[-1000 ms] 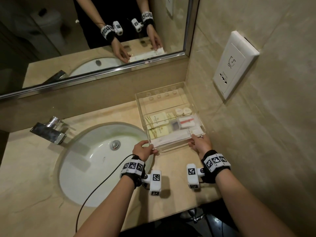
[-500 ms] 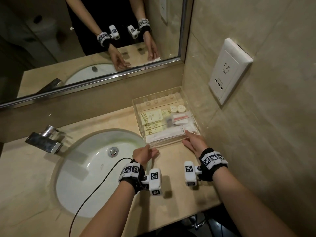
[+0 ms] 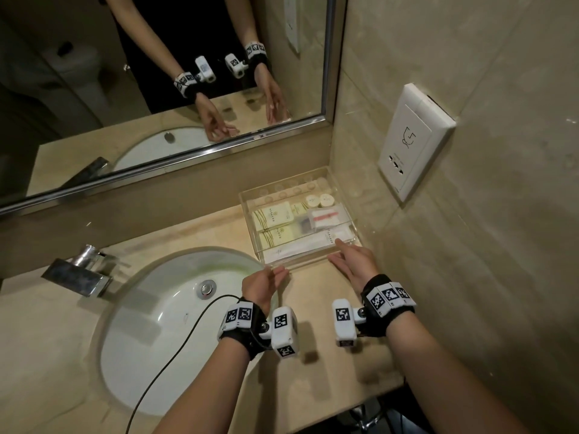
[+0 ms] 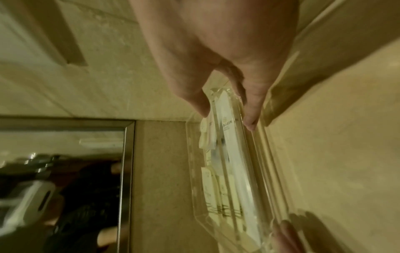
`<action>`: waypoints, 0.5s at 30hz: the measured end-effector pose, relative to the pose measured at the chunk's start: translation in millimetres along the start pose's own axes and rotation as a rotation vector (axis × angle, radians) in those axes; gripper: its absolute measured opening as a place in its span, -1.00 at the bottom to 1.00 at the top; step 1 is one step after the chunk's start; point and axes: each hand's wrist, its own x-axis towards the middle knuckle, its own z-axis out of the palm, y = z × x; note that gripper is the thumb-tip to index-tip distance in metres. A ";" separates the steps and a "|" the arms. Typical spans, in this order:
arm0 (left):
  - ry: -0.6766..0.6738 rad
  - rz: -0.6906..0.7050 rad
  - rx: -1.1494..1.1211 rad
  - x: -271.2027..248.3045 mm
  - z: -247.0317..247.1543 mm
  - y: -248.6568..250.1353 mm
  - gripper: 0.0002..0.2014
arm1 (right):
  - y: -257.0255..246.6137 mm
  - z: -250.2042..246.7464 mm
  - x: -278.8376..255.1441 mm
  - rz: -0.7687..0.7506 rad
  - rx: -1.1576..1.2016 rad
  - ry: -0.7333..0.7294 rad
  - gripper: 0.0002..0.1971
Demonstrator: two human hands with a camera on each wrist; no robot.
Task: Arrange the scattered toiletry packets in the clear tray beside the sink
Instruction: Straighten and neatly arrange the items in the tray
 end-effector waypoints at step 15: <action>-0.037 -0.078 -0.061 13.5 7.5 23.4 -0.78 | -13.1 27.9 10.7 0.054 0.242 -0.120 -0.43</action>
